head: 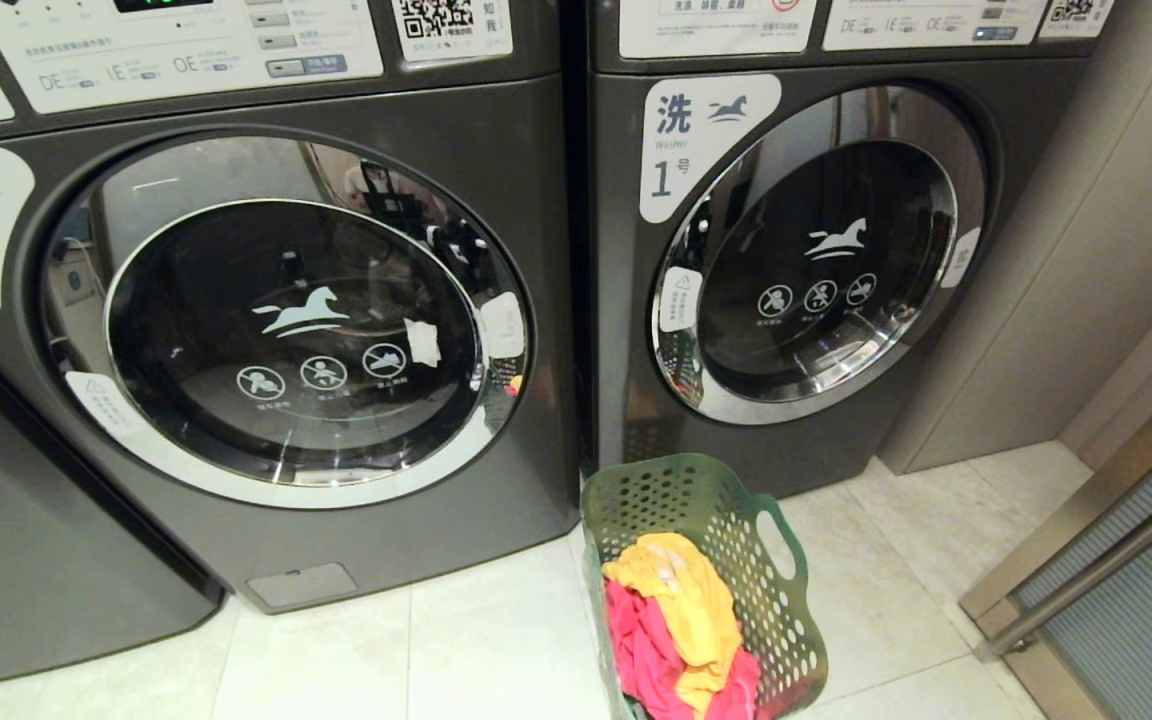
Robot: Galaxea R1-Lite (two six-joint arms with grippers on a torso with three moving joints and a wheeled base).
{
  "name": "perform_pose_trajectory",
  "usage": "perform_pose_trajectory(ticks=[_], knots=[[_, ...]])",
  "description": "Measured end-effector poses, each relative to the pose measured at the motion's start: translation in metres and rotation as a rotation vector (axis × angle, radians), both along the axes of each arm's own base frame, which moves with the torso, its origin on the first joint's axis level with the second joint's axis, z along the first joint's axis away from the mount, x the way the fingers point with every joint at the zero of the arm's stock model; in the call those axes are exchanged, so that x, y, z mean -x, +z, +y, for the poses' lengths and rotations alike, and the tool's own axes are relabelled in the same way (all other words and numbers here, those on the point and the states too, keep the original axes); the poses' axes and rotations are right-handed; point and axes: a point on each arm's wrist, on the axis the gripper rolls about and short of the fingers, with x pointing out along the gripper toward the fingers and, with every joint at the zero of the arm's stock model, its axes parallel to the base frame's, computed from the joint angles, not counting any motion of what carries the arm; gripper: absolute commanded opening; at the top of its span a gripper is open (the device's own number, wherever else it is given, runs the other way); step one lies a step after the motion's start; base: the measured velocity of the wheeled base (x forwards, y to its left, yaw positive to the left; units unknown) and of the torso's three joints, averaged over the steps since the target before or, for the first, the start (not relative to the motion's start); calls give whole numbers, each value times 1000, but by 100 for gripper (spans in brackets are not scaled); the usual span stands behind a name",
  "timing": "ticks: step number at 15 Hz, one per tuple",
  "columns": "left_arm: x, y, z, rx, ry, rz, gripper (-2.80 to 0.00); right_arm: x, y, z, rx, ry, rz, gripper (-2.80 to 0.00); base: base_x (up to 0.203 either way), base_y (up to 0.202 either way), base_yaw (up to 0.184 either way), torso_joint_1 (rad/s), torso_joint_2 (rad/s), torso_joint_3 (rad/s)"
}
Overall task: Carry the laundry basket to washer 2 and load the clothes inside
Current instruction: Open the lid of the washing machine
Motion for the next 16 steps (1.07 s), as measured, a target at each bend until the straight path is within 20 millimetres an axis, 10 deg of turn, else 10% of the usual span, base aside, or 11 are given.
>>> perform_pose_trajectory(ticks=[16], knots=[[0, 0, 0, 0, 0, -1, -280, 0, 0, 0, -7, -2, 0, -280, 0, 0, 0, 1, 1, 77]])
